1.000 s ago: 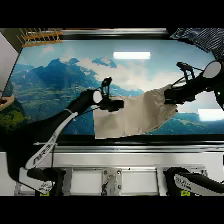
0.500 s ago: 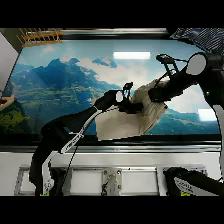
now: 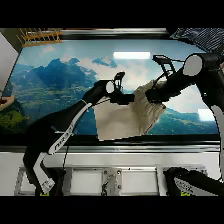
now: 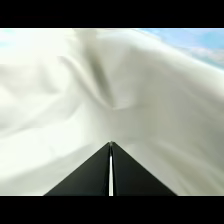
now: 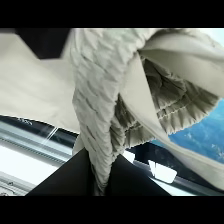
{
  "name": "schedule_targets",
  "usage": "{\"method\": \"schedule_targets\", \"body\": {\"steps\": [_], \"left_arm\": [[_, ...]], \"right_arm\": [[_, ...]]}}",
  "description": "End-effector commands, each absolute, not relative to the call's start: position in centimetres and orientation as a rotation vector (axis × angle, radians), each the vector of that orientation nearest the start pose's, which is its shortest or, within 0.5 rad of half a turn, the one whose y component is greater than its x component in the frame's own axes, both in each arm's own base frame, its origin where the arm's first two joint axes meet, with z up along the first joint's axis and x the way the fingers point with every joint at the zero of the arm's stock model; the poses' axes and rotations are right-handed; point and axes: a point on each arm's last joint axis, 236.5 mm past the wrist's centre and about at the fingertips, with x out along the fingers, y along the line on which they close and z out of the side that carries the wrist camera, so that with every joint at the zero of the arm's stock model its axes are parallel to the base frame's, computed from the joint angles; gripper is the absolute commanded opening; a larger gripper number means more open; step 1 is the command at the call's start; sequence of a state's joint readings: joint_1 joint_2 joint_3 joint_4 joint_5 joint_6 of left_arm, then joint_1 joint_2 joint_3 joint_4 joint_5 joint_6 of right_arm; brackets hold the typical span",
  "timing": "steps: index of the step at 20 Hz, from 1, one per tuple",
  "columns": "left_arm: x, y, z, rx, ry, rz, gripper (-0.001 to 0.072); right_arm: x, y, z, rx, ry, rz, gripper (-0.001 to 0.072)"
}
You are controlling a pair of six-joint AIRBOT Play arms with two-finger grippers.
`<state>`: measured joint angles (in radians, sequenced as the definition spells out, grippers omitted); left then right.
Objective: Fold the clothes and pants, and hang the long-sleeved shirts on hangers.
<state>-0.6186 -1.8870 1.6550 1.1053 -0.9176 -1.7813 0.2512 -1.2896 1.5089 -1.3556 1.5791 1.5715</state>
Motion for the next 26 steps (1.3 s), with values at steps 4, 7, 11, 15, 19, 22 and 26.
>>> {"method": "schedule_targets", "body": {"steps": [4,7,11,15,19,22,26], "left_arm": [[42.3,-26.9,-2.2,-0.277,1.236,-0.377,0.0004],[42.5,-21.2,-0.2,-0.322,1.196,-0.297,0.0004],[41.8,-14.9,2.2,-0.382,1.129,-0.207,0.0004],[40.6,-10.4,4.3,-0.438,1.058,-0.13,0.0004],[39.1,-7.8,5.4,-0.469,1.015,-0.082,0.0004],[37.4,-7.4,5.0,-0.476,1.018,-0.073,0.0004],[34.0,-9.2,3.1,-0.451,1.06,-0.113,0.0004]], "right_arm": [[33.5,15.9,10.2,-0.028,1.372,0.413,0.0018],[33.1,19.8,9.3,-0.05,1.364,0.465,0.0018],[32.1,27.1,6.5,-0.075,1.359,0.543,0.0021],[29.4,36.7,2.6,-0.071,1.343,0.709,0.0159],[26.1,43.0,2.1,-0.057,1.292,0.943,0.0716],[28.7,38.7,2.9,-0.138,1.264,0.933,0.0716],[33.5,25.4,-0.7,-0.044,1.384,0.686,0.0715]]}}
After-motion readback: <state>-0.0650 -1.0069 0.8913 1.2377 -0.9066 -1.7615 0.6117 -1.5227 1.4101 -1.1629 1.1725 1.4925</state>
